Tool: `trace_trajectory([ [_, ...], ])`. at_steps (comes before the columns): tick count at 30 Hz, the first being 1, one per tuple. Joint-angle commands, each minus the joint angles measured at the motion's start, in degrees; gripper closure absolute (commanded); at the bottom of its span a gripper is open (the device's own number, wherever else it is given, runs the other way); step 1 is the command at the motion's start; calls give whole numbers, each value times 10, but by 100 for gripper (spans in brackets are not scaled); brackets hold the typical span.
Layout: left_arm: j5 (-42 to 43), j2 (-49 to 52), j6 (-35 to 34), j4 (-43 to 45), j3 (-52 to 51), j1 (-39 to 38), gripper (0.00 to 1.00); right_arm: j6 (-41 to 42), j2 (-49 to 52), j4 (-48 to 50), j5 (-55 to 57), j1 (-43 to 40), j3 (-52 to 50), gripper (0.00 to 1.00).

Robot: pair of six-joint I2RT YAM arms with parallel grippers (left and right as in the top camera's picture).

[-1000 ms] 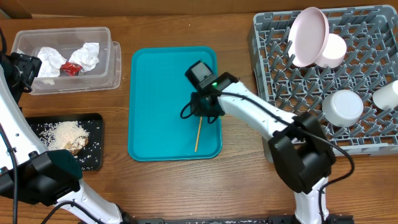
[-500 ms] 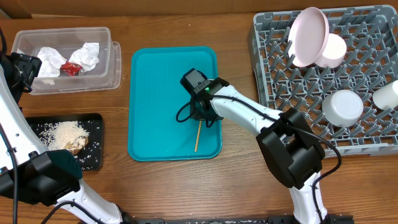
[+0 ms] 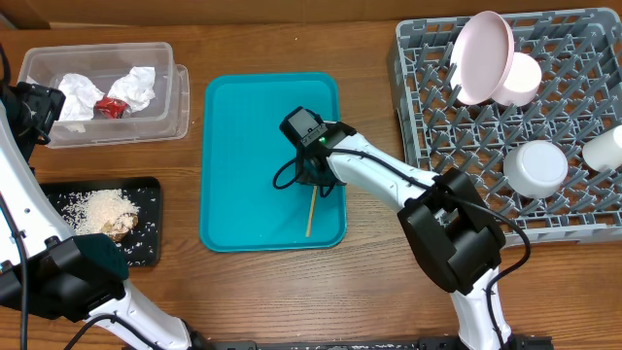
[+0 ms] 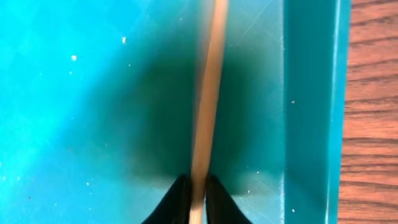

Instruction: Sort waste into correct bins and load items into the dishwasher

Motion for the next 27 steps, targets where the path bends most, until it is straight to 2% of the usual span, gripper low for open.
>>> trace_trajectory([
  [1, 0, 6, -8, 1, 0, -4, 0, 13, 36, -3, -4, 7, -6, 95],
  [6, 0, 6, -8, 1, 0, -4, 0, 4, 23, -31, -5, 1, 12, 96],
  [13, 0, 6, -8, 1, 0, -4, 0, -62, -41, -133, 38, -48, 138, 96],
  [20, 0, 6, -8, 1, 0, -4, 0, -229, -99, -207, 40, -174, 299, 96],
  [27, 0, 6, -8, 1, 0, -4, 0, -400, -99, -205, -15, -309, 316, 96],
])
